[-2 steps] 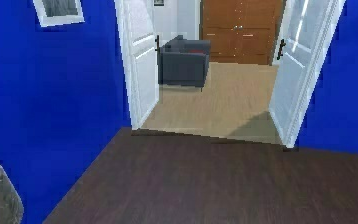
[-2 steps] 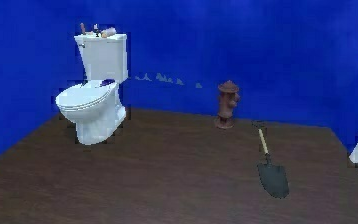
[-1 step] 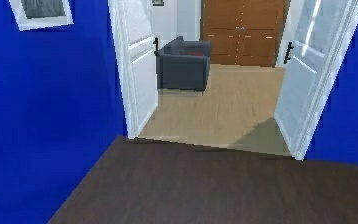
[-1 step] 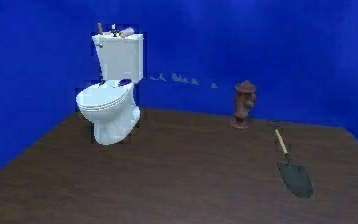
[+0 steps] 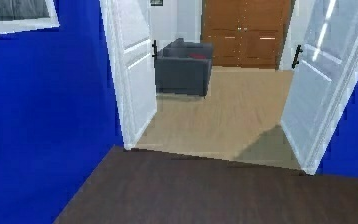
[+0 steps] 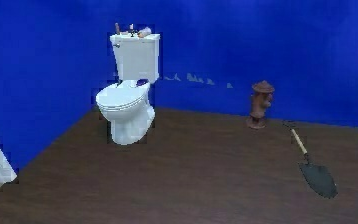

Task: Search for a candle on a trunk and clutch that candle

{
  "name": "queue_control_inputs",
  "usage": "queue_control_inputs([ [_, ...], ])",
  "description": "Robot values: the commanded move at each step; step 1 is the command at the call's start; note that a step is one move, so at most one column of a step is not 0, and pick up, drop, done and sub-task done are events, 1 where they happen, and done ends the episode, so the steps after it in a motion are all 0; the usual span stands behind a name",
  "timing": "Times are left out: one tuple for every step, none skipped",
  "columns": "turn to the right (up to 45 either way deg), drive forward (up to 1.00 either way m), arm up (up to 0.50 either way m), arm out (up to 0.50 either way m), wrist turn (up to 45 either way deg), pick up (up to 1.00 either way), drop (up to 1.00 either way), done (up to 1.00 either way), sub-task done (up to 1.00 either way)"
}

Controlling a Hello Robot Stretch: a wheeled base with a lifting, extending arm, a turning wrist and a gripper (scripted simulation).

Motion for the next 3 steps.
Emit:
queue_control_inputs([
  [18.0,0.0,0.0,0.0,0.0,0.0,0.0,0.0,0.0],
  [0.0,1.0,0.0,0.0,0.0,0.0,0.0,0.0,0.0],
  [3.0,0.0,0.0,0.0,0.0,0.0,0.0,0.0,0.0],
])
